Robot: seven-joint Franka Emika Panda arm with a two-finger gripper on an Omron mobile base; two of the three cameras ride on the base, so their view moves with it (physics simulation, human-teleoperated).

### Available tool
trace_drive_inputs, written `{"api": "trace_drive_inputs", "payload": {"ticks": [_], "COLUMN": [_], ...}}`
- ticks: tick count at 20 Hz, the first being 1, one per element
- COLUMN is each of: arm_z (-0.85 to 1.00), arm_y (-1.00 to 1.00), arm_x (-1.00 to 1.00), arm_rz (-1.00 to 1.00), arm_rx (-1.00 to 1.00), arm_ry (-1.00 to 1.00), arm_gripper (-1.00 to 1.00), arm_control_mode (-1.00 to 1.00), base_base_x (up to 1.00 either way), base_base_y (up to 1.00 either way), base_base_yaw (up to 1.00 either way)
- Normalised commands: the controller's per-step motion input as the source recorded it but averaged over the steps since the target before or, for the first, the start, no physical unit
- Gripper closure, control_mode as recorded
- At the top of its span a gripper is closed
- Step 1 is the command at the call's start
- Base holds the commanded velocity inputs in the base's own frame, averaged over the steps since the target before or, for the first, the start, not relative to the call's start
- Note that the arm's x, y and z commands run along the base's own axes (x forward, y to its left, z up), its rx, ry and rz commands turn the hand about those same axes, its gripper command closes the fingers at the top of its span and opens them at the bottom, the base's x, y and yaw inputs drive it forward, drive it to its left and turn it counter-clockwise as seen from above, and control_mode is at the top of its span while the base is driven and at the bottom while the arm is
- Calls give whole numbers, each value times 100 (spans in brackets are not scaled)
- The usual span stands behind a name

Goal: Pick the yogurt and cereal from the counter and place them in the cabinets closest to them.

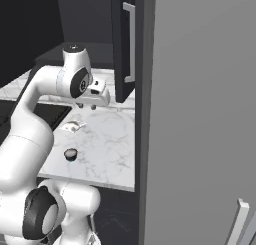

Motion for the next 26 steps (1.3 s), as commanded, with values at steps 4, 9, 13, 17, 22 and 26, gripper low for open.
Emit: {"api": "trace_drive_inputs", "payload": {"ticks": [4,9,13,17,22,26], "arm_z": [0,0,0,0,-5,-7], "arm_y": [5,14,18,20,23,9], "arm_x": [-1,-12,-18,-19,-15,-3], "arm_rz": [0,0,0,0,0,0], "arm_rx": [0,0,0,0,0,3], "arm_ry": [0,0,0,0,0,0], "arm_gripper": [-100,-100,-100,-100,-100,-100], "arm_control_mode": [-100,-100,-100,-100,-100,-100], "base_base_x": [0,0,0,0,0,0], "base_base_y": [0,0,0,0,0,0], "base_base_yaw": [0,0,0,0,0,0]}}
